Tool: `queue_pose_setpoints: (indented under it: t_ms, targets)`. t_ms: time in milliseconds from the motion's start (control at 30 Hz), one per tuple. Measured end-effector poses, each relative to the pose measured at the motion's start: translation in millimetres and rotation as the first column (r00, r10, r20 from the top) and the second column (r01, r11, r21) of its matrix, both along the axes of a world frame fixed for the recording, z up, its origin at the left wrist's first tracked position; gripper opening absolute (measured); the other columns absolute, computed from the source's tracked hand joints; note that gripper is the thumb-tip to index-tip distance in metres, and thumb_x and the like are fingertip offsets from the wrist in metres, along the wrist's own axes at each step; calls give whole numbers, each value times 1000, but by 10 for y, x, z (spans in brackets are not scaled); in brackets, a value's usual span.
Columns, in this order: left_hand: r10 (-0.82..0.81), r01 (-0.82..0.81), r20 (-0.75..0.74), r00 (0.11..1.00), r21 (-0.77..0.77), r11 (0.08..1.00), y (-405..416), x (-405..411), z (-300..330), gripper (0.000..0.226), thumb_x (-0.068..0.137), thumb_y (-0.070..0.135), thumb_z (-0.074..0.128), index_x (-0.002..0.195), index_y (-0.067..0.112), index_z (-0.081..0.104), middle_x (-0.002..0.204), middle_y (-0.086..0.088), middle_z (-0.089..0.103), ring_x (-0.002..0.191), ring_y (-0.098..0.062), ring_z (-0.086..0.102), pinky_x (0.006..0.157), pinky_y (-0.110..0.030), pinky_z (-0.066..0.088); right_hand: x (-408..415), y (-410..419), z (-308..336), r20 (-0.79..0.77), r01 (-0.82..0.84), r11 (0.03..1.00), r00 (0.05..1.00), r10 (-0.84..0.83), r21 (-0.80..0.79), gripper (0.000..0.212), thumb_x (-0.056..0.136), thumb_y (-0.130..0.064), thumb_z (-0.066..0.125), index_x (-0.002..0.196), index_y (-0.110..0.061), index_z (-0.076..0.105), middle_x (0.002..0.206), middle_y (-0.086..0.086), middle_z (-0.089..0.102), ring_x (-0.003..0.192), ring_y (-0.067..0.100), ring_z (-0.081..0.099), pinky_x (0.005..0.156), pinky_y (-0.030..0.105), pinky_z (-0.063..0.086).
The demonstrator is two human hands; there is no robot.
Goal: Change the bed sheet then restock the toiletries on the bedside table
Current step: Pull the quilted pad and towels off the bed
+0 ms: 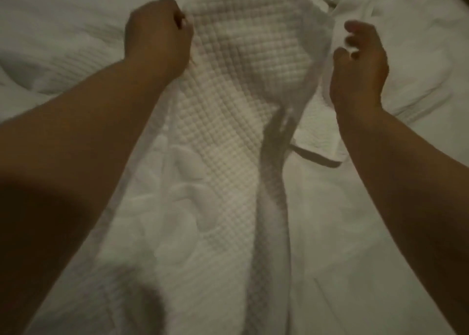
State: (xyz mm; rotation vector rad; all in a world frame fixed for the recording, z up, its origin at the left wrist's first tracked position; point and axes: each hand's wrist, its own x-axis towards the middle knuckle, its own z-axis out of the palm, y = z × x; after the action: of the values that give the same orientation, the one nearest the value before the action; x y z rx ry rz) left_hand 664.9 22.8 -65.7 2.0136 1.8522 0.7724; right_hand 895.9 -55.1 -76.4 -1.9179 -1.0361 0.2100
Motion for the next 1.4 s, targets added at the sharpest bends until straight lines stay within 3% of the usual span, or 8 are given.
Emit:
queue_pose_setpoints:
  t_ms: [100,300,433,567,767,933,1233,1400]
  targets:
    - [-156,161,65,986,-86,983,25,-31,-215,55,96,23,52,144,10,29,147,-15,31,130,-26,40,104,-26,31,-200,-2,-186,243,-96,982,961,135,-165,52,95,-22,48,145,-21,33,150,4,31,136,22,30,109,30,22]
    - [-197,98,-304,932,-311,945,-816,-834,-1075,68,99,34,39,152,16,0,159,-4,-6,147,-22,-1,116,-43,5,-810,-894,-1064,315,-269,749,783,536,-606,53,95,-35,41,146,-22,34,156,12,19,140,36,25,110,47,25]
    - [-214,-3,-500,839,-397,918,-1455,-1526,-1341,63,99,38,30,152,19,1,160,0,-5,147,-23,-4,115,-50,5,-1230,-1524,-1378,183,-273,525,728,661,-806,64,88,-39,10,146,-22,32,156,6,23,144,28,18,114,50,8]
    - [-25,-119,-278,960,-490,864,-1904,-2036,-1297,65,95,48,24,152,21,6,159,-3,4,146,-25,8,118,-41,8,-1597,-2021,-1456,212,-222,583,784,583,-781,55,84,-30,31,127,-10,58,135,14,53,121,34,53,98,56,39]
    - [-27,-218,-381,924,-583,783,-2649,-2754,-1370,67,95,47,43,149,11,24,156,-10,18,139,-33,22,113,-43,23,-2283,-2909,-1428,221,-223,596,785,579,-771,57,85,-38,31,135,-14,48,141,14,47,132,29,35,105,47,24]
    - [62,-98,-78,995,-640,762,-3005,-2866,-1072,67,83,51,63,134,12,42,126,-11,54,117,-30,51,88,-31,39,-2880,-3816,-1419,290,-149,644,800,525,-751,52,84,-39,35,131,-18,44,134,14,55,125,27,35,97,43,24]
    - [107,-137,-87,990,-695,706,-3390,-3506,-941,14,82,20,71,89,9,66,99,-19,66,86,-29,57,78,-32,41,-2727,-4697,-1158,158,336,529,922,-353,-779,74,84,-32,66,142,-2,31,142,24,36,129,41,35,104,50,28]
    - [252,-241,-69,965,-606,758,-3498,-3511,-850,29,88,22,66,100,-3,64,109,-28,61,91,-38,57,81,-38,43,-2452,-4763,-1097,-69,284,596,864,-499,-751,33,96,-19,47,113,8,56,118,29,56,110,41,51,91,40,38]
